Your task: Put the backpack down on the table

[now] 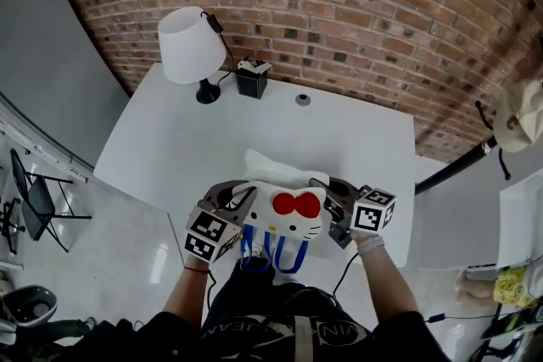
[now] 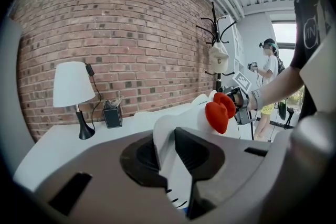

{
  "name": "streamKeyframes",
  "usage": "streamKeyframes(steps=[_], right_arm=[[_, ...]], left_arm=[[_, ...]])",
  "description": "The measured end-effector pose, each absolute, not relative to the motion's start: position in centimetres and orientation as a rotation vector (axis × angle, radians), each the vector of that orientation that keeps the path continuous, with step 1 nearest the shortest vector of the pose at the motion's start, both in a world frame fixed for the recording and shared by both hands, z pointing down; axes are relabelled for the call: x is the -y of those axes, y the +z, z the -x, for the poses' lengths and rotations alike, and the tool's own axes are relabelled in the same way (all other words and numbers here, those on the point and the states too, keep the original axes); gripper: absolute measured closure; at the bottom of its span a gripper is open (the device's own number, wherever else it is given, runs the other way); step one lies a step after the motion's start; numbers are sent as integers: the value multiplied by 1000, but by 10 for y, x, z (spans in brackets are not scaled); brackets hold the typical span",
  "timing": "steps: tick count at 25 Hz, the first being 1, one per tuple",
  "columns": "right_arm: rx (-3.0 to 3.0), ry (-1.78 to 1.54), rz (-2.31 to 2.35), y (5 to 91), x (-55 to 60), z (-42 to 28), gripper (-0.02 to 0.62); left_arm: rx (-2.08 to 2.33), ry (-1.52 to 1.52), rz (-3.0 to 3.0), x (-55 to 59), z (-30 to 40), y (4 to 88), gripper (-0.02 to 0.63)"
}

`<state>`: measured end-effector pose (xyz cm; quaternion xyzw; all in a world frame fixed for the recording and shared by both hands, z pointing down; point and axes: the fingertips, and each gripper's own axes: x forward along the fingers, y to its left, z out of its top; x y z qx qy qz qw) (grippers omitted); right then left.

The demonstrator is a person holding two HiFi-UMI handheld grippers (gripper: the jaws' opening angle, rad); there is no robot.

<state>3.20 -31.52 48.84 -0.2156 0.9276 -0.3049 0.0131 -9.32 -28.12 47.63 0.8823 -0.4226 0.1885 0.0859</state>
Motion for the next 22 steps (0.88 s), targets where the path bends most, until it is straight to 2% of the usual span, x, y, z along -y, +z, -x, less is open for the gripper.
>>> streamKeyframes(steps=[22], right_arm=[[-2906,-828,833,492,422,-8,585]], left_arm=[[1172,549,-2666,394,122,491,545]])
